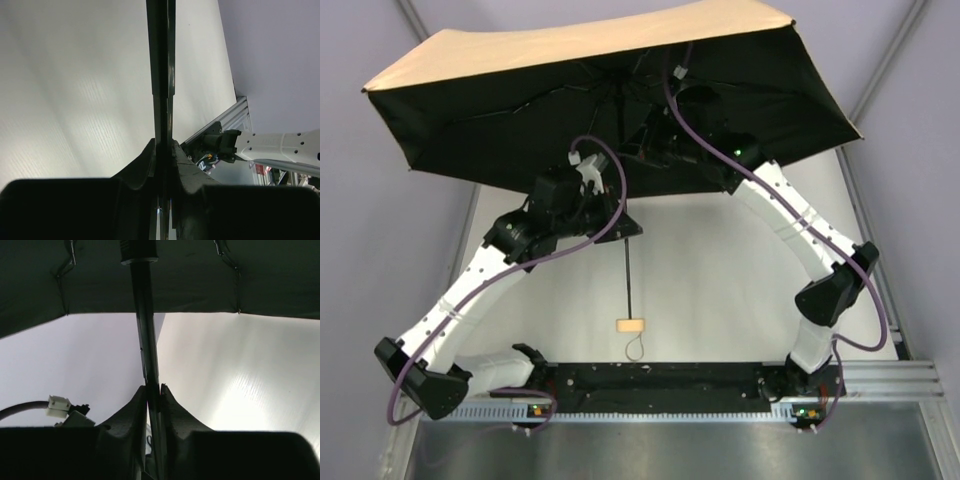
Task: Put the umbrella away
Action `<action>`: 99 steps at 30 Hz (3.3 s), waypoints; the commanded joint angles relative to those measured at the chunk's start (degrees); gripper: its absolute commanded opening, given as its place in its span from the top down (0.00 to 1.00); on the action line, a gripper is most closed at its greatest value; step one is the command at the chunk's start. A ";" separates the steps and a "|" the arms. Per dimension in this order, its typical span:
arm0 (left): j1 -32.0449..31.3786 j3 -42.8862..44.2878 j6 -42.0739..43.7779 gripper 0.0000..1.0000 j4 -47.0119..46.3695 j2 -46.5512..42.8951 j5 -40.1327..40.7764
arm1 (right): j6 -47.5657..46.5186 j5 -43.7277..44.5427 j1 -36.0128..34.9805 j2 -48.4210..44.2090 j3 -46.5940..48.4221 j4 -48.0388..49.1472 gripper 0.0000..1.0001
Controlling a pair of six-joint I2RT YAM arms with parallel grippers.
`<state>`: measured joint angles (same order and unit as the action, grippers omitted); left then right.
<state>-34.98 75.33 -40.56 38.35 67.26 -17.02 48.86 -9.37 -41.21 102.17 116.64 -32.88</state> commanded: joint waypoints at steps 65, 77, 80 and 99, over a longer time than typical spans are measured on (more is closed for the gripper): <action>-10.19 4.39 19.55 1.00 -4.51 3.84 28.62 | -5.99 3.93 10.36 10.86 17.49 16.25 0.24; -13.88 4.12 17.18 1.00 -3.11 3.14 31.43 | 2.47 9.19 11.94 14.99 20.56 15.39 0.35; -14.33 3.51 16.65 1.00 -3.02 2.70 31.96 | 3.43 9.19 12.56 15.34 20.74 15.48 0.50; -12.40 7.80 11.56 1.00 -1.61 4.44 35.38 | 10.45 -7.94 15.02 -2.39 -7.52 28.63 1.00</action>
<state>-48.77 78.24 -29.04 36.21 70.78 15.92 56.36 -7.73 -27.03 112.01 120.55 -13.56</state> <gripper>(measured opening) 0.143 0.165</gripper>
